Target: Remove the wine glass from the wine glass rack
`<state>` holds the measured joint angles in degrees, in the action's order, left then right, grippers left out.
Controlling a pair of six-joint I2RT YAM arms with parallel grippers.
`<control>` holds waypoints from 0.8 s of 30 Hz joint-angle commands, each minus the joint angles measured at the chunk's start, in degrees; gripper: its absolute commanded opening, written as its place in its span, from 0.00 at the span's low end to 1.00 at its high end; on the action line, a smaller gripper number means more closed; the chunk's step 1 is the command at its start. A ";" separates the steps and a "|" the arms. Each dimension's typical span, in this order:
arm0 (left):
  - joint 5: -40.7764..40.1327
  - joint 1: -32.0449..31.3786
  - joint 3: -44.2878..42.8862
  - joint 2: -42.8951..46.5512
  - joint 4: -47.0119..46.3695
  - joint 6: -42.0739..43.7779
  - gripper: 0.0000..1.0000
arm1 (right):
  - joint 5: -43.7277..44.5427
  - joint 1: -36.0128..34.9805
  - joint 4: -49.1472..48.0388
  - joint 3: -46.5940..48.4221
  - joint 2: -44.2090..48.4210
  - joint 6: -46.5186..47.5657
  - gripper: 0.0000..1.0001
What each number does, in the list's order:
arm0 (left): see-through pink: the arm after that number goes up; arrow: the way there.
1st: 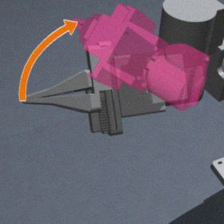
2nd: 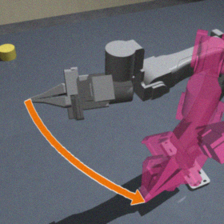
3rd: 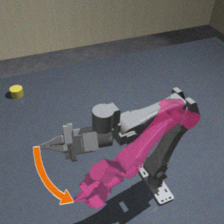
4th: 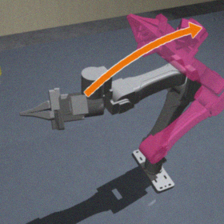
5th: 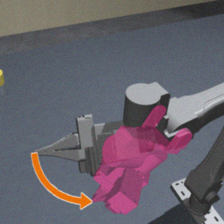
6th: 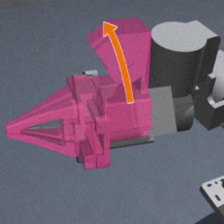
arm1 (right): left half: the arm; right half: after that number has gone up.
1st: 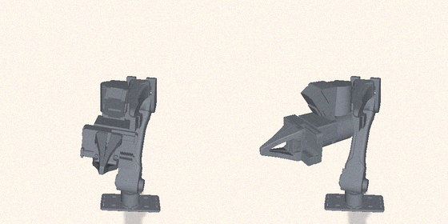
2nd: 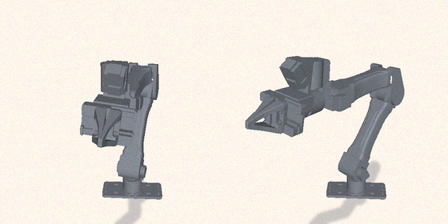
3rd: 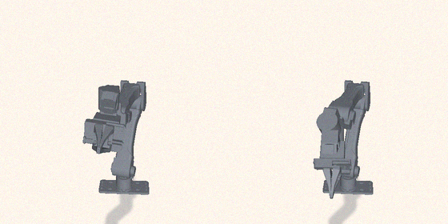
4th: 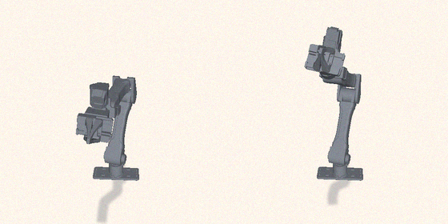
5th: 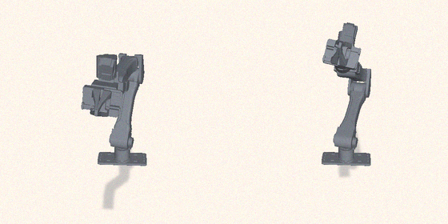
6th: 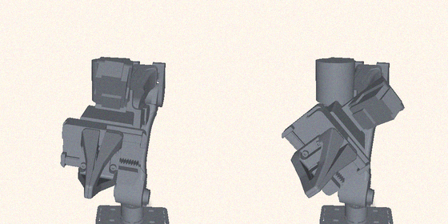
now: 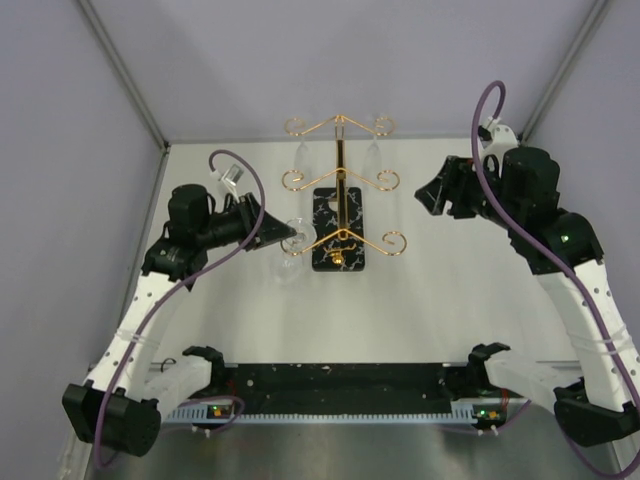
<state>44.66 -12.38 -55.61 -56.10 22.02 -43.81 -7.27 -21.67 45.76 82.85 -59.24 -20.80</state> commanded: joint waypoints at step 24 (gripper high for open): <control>2.10 -1.24 -4.06 1.07 0.47 2.23 0.00 | 0.06 -1.36 -2.78 -0.93 1.50 -0.03 0.65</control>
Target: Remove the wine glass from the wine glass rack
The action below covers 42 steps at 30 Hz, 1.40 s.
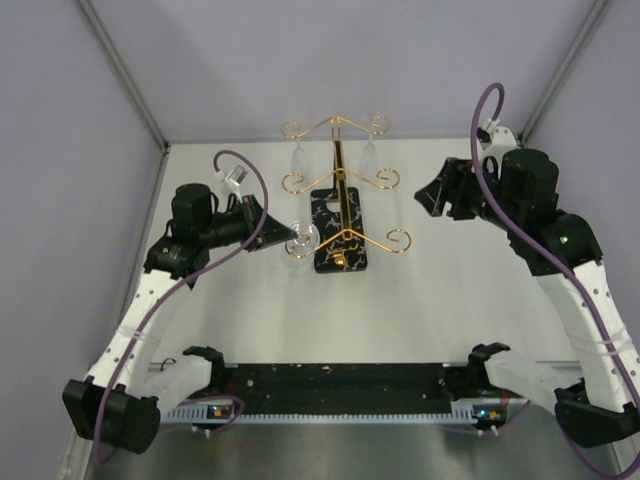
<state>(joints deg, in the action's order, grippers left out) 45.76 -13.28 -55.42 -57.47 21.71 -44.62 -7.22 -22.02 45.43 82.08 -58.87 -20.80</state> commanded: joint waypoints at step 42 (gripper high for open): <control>4.78 -2.01 -4.52 -0.09 -11.60 -3.89 0.00 | -0.16 -2.32 -1.66 -0.96 1.83 -0.30 0.65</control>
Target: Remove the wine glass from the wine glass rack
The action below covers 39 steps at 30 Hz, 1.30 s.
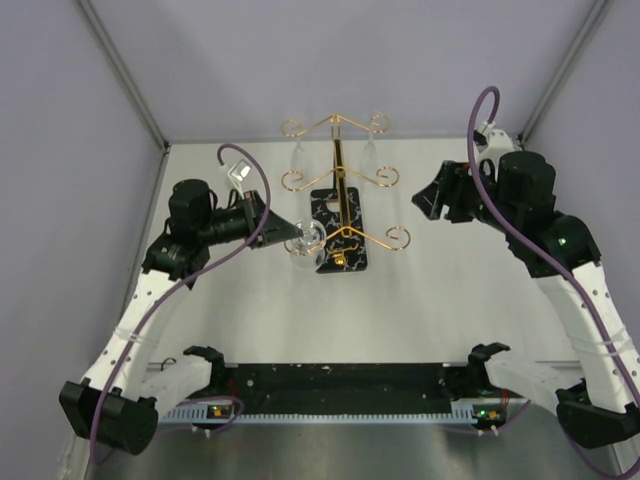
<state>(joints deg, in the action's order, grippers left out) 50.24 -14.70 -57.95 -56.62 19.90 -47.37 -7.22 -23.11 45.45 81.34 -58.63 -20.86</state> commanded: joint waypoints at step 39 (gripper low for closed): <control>-3.75 -2.18 -16.05 5.99 -9.61 9.84 0.00 | -20.01 -3.78 -10.20 -0.04 -1.04 -12.35 0.65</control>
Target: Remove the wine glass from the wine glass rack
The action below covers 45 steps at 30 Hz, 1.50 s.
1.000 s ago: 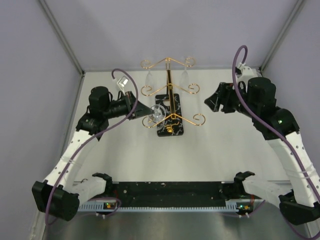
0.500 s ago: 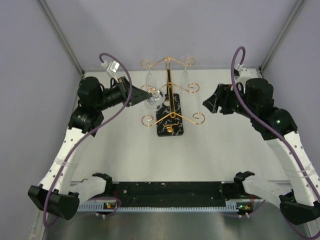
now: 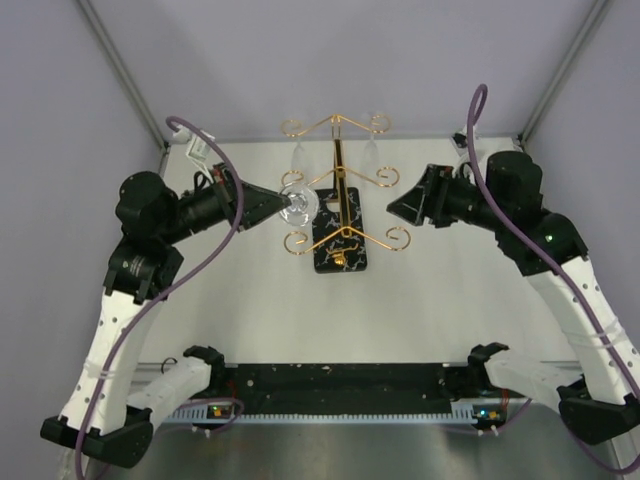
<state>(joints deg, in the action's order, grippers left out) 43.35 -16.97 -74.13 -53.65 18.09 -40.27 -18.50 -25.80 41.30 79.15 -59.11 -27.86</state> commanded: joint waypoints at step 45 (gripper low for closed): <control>15.89 -2.28 18.75 9.71 -83.52 -36.42 0.00 | -19.98 -1.01 -29.33 -6.72 11.99 -6.06 0.67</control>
<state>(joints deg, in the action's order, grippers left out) 64.16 -18.87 -56.07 -42.39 -45.91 -64.03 -32.91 -28.93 16.80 73.52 -52.10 -37.89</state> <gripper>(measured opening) 0.184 0.663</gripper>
